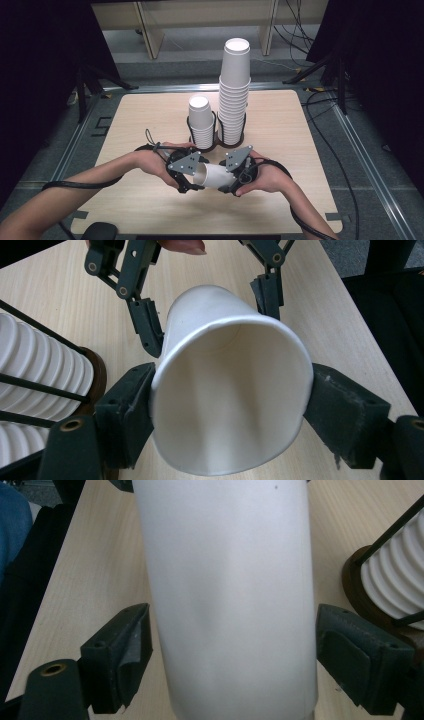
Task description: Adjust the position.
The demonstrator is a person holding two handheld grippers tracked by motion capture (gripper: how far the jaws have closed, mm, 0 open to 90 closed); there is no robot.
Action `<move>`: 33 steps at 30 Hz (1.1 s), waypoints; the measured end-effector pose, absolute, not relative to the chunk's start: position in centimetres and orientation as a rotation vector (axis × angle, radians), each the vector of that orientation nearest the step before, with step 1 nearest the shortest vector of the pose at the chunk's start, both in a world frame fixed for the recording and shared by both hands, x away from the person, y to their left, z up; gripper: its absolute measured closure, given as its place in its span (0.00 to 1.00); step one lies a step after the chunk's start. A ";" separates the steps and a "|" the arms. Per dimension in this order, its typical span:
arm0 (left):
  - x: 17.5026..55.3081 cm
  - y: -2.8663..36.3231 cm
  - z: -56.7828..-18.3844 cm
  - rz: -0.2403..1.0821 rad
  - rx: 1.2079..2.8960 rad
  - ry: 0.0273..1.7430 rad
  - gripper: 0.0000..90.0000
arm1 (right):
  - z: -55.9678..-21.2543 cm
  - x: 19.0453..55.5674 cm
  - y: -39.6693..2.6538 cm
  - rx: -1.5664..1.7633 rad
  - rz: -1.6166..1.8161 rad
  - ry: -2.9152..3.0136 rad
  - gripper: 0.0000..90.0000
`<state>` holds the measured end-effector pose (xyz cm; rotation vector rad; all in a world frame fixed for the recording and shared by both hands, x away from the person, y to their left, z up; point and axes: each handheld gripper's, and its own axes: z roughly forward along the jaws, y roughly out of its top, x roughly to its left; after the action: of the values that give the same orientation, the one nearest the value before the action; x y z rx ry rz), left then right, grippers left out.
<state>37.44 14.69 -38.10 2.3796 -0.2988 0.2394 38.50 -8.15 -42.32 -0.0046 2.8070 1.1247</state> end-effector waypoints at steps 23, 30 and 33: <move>37.3 14.2 -38.1 0.231 2.395 -0.322 0.25 | -43.1 38.4 -7.7 0.000 1.113 2.816 0.28; 37.3 14.2 -38.5 0.199 2.359 -0.327 0.15 | -43.6 38.2 -7.8 -0.041 1.127 2.792 0.27; 37.3 14.5 -38.7 0.181 2.346 -0.323 0.10 | -43.8 38.0 -7.9 -0.047 1.113 2.781 0.27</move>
<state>37.31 14.47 -38.71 2.3457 -0.3229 0.1806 37.98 -7.91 -43.83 -0.0468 2.7806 1.1127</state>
